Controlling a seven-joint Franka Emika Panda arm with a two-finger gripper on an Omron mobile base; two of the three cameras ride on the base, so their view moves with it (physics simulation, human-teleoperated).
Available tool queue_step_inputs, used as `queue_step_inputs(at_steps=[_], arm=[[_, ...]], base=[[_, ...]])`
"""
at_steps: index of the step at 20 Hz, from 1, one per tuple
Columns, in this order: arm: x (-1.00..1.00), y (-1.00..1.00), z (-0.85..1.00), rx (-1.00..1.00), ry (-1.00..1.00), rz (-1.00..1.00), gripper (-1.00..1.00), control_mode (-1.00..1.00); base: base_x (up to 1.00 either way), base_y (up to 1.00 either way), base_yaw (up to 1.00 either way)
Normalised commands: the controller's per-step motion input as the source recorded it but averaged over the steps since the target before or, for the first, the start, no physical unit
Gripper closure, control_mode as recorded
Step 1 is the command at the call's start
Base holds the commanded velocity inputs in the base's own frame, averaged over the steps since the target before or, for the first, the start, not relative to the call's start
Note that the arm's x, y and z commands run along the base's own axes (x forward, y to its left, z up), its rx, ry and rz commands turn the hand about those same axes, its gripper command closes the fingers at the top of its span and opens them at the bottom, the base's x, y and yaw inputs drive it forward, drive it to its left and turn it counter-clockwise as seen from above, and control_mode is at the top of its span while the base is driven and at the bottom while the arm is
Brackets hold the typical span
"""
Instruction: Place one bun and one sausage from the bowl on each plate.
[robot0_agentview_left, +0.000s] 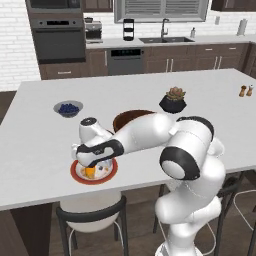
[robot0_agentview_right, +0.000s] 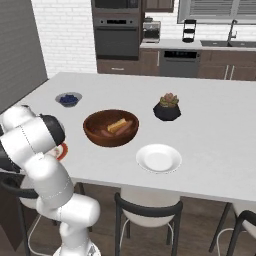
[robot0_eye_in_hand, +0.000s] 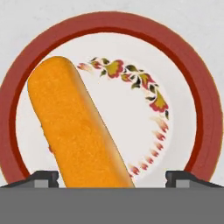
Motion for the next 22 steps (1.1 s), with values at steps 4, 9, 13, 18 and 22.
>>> queue_step_inputs(at_steps=[4, 9, 13, 18, 22], arm=[[-0.57, -0.49, 0.76, 0.00, -0.13, -0.05, -1.00, -1.00], [-0.05, -0.88, 1.00, 0.05, -0.04, -0.09, -1.00, -1.00], [0.61, -0.99, 0.88, 0.04, 0.04, -0.09, -1.00, -1.00], [0.90, -0.85, 0.47, 0.00, 0.05, -0.03, -1.00, -1.00], [0.86, -0.55, 0.05, -0.03, 0.02, 0.00, -1.00, -1.00]], base=[[0.00, 0.00, 0.00], [0.00, 0.00, 0.00], [0.00, 0.00, 0.00], [0.00, 0.00, 0.00], [0.00, 0.00, 0.00]])
